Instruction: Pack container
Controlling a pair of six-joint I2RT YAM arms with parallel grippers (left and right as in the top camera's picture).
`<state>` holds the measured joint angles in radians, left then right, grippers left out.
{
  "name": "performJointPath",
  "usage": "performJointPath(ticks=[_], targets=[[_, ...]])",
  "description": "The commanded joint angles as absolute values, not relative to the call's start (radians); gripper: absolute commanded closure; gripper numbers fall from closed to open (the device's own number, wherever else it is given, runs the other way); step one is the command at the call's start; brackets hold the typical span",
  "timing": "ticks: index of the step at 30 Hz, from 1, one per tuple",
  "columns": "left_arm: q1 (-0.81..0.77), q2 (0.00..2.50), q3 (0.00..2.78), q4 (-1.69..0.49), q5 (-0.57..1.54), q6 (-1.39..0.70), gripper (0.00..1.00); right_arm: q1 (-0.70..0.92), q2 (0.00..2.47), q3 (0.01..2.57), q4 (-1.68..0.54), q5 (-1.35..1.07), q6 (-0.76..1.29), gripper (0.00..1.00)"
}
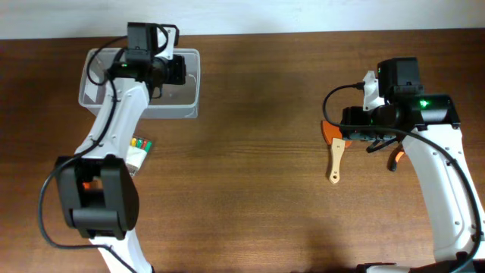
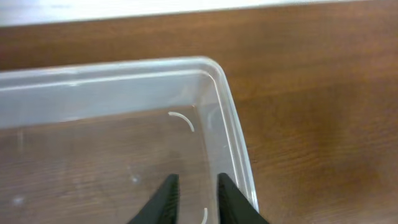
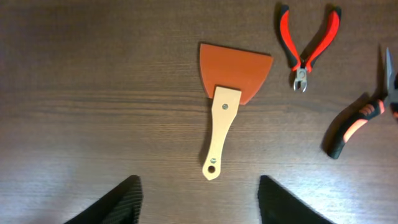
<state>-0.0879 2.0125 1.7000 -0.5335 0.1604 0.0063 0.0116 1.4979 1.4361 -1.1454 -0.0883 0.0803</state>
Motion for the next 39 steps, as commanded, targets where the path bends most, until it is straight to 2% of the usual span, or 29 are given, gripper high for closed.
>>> performJointPath(ticks=[1,2,7,20,39], targets=[[-0.105,2.066,1.706,-0.531,0.160,0.007,0.86,0.006,1.492,1.456,-1.148,-0.094,0.084,0.41],[-0.109,2.074,1.706,-0.532,0.160,0.007,0.91,0.006,1.492,1.456,-1.149,-0.094,0.084,0.43],[-0.122,2.110,1.706,-0.546,0.156,0.007,0.96,0.006,1.492,1.456,-1.157,-0.094,0.084,0.44],[-0.144,2.137,1.704,-0.629,0.157,0.007,0.97,0.006,1.492,1.456,-1.167,-0.094,0.084,0.43],[-0.376,2.137,1.704,-0.638,0.161,-0.015,0.96,0.006,1.492,1.456,-1.178,-0.094,0.084,0.43]])
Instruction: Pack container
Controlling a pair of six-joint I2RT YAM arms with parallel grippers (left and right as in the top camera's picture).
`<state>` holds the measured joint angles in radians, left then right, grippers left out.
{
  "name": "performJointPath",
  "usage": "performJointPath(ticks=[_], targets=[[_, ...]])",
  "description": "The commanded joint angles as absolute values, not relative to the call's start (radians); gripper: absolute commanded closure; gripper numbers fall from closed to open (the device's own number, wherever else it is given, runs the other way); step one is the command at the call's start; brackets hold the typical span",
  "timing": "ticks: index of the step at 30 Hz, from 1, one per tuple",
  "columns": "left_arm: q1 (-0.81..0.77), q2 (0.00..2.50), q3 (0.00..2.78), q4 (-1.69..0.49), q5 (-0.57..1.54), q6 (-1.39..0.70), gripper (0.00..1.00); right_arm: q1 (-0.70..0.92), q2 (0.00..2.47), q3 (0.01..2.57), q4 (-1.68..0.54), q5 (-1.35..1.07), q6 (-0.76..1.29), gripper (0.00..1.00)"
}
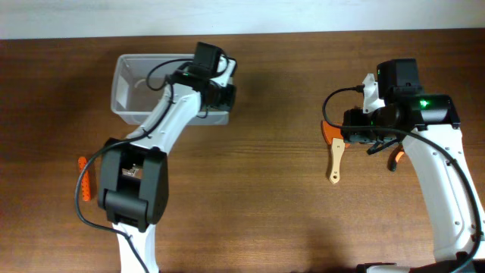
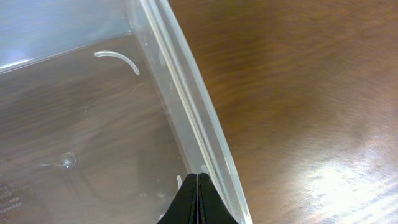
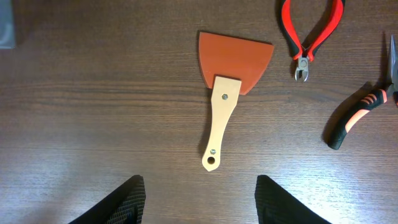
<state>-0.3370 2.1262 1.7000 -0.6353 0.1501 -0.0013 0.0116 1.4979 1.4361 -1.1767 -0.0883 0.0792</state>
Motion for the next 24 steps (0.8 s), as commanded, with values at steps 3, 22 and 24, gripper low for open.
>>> performJointPath(ticks=[3,22,24], targets=[[-0.411,2.137,1.704,-0.638,0.161,-0.015,0.96,0.006,1.492,1.456,-1.178,-0.094,0.084,0.43],[-0.176,2.135,1.885,-0.735,0.081,-0.015,0.45,0.006,1.492,1.456,-1.183,-0.095,0.038,0.34],[-0.114,2.130,1.942,-0.789,0.067,-0.014,0.45,0.009,1.492,1.456,-1.182,-0.096,0.005,0.43]])
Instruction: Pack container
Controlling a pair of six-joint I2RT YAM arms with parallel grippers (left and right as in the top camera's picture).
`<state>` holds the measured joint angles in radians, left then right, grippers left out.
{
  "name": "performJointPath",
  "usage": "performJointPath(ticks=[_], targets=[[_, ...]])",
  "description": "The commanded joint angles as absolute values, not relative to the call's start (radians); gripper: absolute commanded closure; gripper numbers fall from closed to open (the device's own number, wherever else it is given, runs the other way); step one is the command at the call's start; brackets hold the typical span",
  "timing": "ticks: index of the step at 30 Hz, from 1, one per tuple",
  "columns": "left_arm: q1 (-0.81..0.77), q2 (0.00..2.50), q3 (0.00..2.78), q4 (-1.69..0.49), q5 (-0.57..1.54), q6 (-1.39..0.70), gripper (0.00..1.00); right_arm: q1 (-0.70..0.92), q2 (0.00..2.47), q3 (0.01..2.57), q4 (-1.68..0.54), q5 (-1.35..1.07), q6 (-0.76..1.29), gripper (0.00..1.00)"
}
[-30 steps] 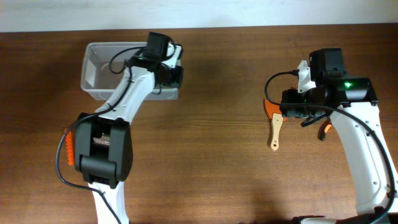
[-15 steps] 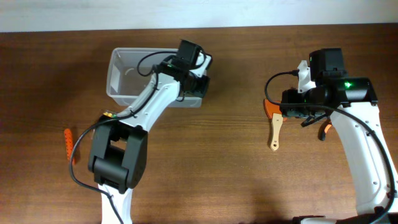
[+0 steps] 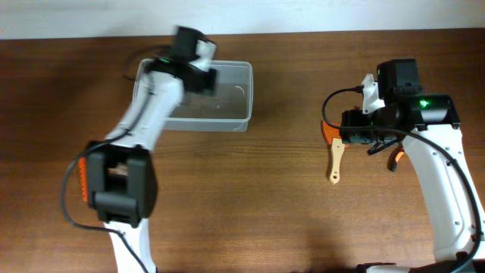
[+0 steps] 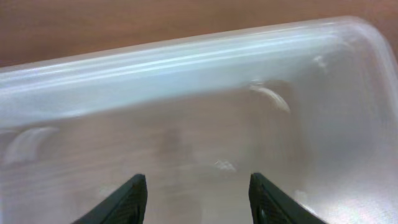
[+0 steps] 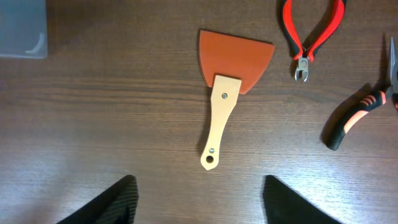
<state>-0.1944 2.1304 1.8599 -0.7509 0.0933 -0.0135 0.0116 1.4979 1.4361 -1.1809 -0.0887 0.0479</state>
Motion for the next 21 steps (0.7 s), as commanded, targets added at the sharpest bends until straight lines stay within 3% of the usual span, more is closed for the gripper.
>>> performJointPath(ticks=[1,3,7,16,21], targets=[[-0.084,2.123,1.968,-0.816,0.049,-0.014,0.45,0.012,1.492,1.456,-1.180,-0.099,0.000,0.50],[-0.030,2.107,2.010,-0.864,0.009,-0.010,0.45,0.023,1.492,1.456,-1.169,-0.124,-0.006,0.71],[0.068,2.039,2.048,-0.955,-0.015,-0.009,0.48,0.084,1.493,1.477,-1.128,-0.202,-0.053,0.94],[0.152,1.904,2.048,-1.179,-0.015,-0.015,0.77,0.306,1.567,1.643,-1.033,-0.258,-0.118,0.96],[0.150,1.874,2.048,-1.208,-0.015,-0.015,0.79,0.401,1.751,1.765,-0.971,-0.445,-0.213,0.96]])
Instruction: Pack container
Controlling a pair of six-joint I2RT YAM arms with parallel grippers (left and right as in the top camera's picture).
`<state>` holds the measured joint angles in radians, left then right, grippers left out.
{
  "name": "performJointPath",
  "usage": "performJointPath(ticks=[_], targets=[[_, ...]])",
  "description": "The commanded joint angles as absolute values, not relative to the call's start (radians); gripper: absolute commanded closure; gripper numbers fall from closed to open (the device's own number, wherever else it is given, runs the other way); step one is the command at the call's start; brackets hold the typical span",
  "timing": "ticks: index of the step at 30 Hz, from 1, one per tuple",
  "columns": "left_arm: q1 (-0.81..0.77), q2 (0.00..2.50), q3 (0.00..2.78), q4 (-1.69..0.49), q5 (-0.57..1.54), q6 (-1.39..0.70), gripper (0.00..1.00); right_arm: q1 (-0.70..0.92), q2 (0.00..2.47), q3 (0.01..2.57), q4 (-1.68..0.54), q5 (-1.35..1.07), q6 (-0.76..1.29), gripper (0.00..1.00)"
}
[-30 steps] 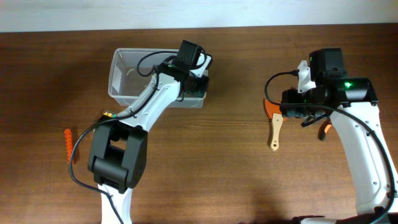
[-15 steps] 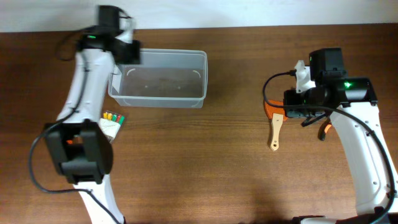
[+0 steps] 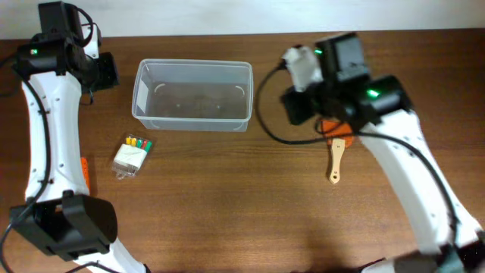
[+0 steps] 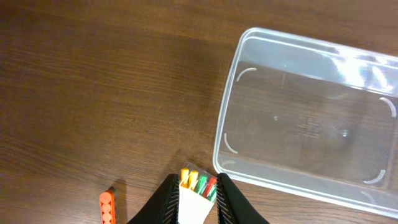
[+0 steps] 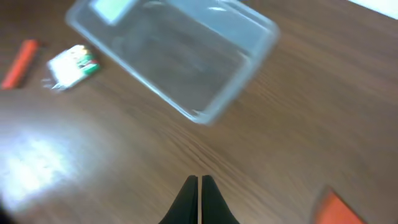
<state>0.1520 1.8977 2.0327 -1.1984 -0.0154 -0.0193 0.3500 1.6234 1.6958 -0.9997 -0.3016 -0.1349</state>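
Note:
The clear, empty container (image 3: 192,114) stands at the back, left of centre, and shows as well in the left wrist view (image 4: 298,186) and, blurred, in the right wrist view (image 5: 205,112). My left gripper (image 3: 104,72) is off its left end, raised and open by a narrow gap (image 4: 198,178), holding nothing. Through that gap shows a pack of coloured markers (image 4: 196,186) lying on the table (image 3: 132,152). My right gripper (image 3: 294,106) is by the container's right end, shut and empty (image 5: 199,180). A wooden-handled scraper (image 3: 335,161) lies under the right arm.
An orange stick (image 3: 86,174) lies near the left edge, below the marker pack, and is in the left wrist view too (image 4: 107,208). The scraper's orange blade (image 5: 336,208) peeks in at the lower right of the blurred right wrist view.
My left gripper was wide open over the container; now it is off to the far left with a narrow gap. My right gripper left the scraper, moved left toward the container and shut.
The container stood at the far back left with my left fingers astride its right wall. Then they were shut on that wall and the box was further right. Then it stood left of centre, let go. The right gripper stayed open over the scraper until now.

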Motion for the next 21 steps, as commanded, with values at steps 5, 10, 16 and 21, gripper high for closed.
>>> performJointPath(ticks=[5,10,16,21], targets=[[0.149,1.869,2.048,-1.222,-0.015,-0.015,0.81,0.448,1.906,1.834,-0.896,-0.461,-0.253,0.96],[0.149,1.869,2.048,-1.228,-0.015,-0.015,0.82,0.458,2.000,1.840,-0.813,-0.460,-0.254,0.96],[0.149,1.869,2.048,-1.227,-0.015,-0.015,0.81,0.456,2.087,1.840,-0.799,-0.451,-0.254,0.96],[0.149,1.869,2.048,-1.227,-0.015,-0.015,0.81,0.456,2.131,1.840,-0.796,-0.406,-0.254,0.96]])
